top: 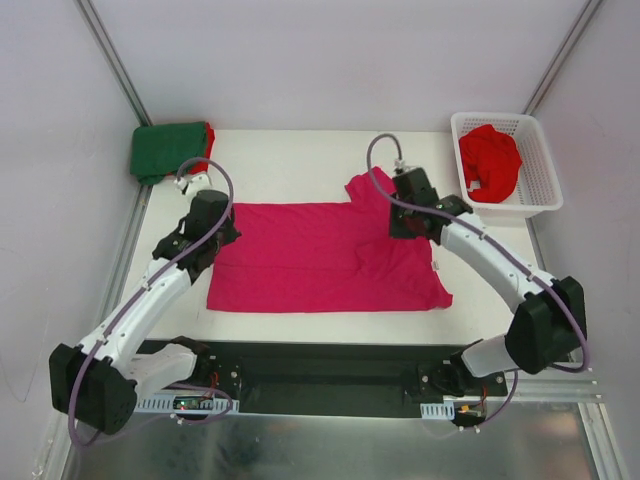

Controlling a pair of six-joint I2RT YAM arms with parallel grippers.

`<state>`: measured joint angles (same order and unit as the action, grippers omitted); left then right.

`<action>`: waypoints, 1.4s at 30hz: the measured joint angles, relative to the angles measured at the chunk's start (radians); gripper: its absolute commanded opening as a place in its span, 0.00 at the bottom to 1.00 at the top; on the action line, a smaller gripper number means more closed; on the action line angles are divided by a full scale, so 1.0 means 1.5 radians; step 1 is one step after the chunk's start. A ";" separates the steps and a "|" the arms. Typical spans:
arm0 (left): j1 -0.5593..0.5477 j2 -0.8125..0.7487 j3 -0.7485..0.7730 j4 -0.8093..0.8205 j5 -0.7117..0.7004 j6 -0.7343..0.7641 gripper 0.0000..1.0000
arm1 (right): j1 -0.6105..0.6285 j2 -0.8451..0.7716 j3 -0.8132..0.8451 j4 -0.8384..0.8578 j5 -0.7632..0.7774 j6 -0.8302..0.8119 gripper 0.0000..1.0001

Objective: Fold and stack the t-shirts
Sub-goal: Fold the flattened tshirt in 1/3 of the way, then grap the side of the flattened tshirt furthest away from the robot with both arms

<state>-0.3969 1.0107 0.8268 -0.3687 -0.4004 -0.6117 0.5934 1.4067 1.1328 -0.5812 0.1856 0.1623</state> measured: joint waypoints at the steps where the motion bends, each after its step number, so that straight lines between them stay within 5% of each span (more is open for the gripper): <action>1: 0.018 0.015 0.011 0.009 0.013 0.023 0.00 | -0.031 0.012 0.021 -0.003 -0.012 -0.008 0.27; 8: 0.111 0.098 0.061 0.043 0.107 0.130 0.10 | -0.175 0.130 0.199 -0.015 -0.077 -0.059 0.48; 18: 0.263 0.151 0.083 0.089 0.304 0.153 0.28 | -0.218 0.205 0.281 -0.048 -0.153 -0.116 0.68; 24: 0.312 0.249 0.111 0.113 0.373 0.138 0.39 | -0.248 0.245 0.373 -0.055 -0.178 -0.131 0.70; 29: 0.313 0.313 0.144 0.124 0.384 0.137 0.50 | -0.277 0.399 0.540 -0.047 -0.239 -0.139 0.71; 36: 0.313 0.365 0.184 0.141 0.379 0.143 0.51 | -0.307 0.638 0.694 -0.052 -0.307 -0.137 0.72; 42: 0.313 0.374 0.186 0.150 0.364 0.157 0.48 | -0.326 0.702 0.701 -0.046 -0.361 -0.131 0.73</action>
<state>0.0727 1.5715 1.1065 -0.1440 0.1452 -0.3759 0.1047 2.4592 2.1841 -0.6502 -0.3565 -0.0345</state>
